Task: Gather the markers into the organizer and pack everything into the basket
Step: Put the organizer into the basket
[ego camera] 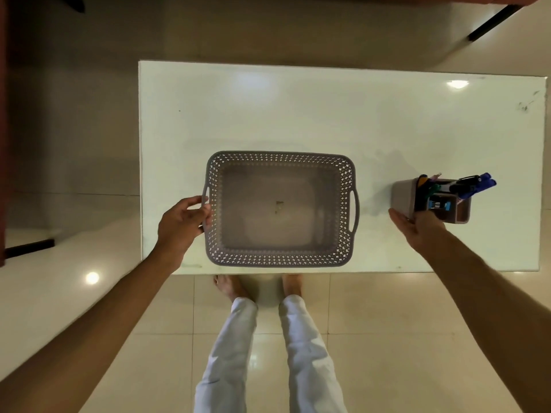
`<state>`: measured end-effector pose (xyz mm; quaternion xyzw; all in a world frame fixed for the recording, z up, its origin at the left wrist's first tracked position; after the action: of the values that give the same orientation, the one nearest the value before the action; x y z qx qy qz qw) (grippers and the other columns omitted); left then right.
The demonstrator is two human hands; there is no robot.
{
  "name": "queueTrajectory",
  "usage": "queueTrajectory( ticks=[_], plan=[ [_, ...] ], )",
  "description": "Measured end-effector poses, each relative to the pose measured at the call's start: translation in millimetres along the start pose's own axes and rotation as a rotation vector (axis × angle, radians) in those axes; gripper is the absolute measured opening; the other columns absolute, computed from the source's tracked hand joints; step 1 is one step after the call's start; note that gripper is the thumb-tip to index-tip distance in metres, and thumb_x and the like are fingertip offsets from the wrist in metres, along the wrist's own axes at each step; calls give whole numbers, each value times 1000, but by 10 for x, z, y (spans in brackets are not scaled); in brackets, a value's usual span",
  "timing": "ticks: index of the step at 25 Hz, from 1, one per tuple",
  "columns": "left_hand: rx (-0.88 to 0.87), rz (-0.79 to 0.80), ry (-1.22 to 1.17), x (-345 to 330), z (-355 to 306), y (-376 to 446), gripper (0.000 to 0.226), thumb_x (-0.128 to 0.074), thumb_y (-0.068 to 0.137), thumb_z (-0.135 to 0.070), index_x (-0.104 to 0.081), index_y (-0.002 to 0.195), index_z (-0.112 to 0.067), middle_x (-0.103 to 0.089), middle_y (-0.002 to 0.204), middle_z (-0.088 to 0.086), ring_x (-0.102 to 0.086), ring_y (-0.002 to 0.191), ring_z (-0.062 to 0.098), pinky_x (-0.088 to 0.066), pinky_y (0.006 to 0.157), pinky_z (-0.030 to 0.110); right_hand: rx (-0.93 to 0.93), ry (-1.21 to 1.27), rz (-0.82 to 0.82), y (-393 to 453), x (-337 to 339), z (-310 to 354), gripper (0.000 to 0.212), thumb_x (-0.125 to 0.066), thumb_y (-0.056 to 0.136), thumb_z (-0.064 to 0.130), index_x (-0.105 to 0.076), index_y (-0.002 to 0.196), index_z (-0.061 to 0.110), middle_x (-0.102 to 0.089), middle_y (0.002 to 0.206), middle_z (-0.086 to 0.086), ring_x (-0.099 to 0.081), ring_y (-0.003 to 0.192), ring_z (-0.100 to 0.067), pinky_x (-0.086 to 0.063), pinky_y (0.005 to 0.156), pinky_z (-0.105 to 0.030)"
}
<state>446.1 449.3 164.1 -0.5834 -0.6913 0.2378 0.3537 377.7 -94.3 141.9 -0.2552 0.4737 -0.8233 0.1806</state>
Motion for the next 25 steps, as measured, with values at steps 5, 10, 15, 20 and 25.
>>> queueTrajectory(
  ticks=[5, 10, 15, 20, 25],
  plan=[
    [15, -27, -56, 57, 12, -32, 31, -75, 97, -23, -71, 127, -18, -80, 108, 11, -76, 105, 31, -62, 95, 45, 179, -206, 23, -448, -94, 103, 37, -43, 98, 0, -59, 132, -1, -78, 105, -19, -82, 83, -29, -65, 61, -24],
    [71, 0, -45, 96, 66, -72, 30, -76, 95, -19, -73, 125, -21, -80, 110, 10, -75, 110, 31, -61, 97, 47, 393, -503, 141, -1077, -460, 166, 28, -44, 100, 3, -64, 118, -4, -77, 96, -25, -81, 76, -32, -67, 70, -32],
    [112, -33, 14, 186, 148, -132, 25, -81, 88, -22, -77, 112, -27, -82, 98, 3, -79, 94, 22, -62, 92, 42, 606, -669, 253, -1633, -889, 2, 22, -48, 103, 8, -67, 113, 4, -79, 87, -18, -81, 71, -29, -67, 66, -32],
    [106, -20, -1, 196, 195, -142, 21, -82, 85, -21, -79, 106, -24, -83, 94, 0, -79, 86, 16, -64, 88, 39, 646, -824, 439, -1805, -1394, -826, 21, -49, 107, 5, -63, 121, 7, -79, 99, -15, -81, 73, -27, -66, 73, -42],
    [64, 7, 53, 210, 285, -125, 16, -81, 87, -27, -80, 102, -25, -83, 91, -2, -79, 86, 16, -63, 84, 33, 767, -1146, 503, -1930, -1729, -1693, 18, -46, 101, 3, -64, 104, 6, -79, 86, -11, -79, 68, -25, -67, 63, -43]
  ],
)
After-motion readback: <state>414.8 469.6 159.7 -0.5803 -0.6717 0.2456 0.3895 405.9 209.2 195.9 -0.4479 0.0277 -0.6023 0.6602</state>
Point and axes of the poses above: each hand's wrist, its own y-axis towards the middle knuckle, its own x-axis out of the back of the hand, z = x × y, the point moved 9 cm from there along y, towards the middle knuckle
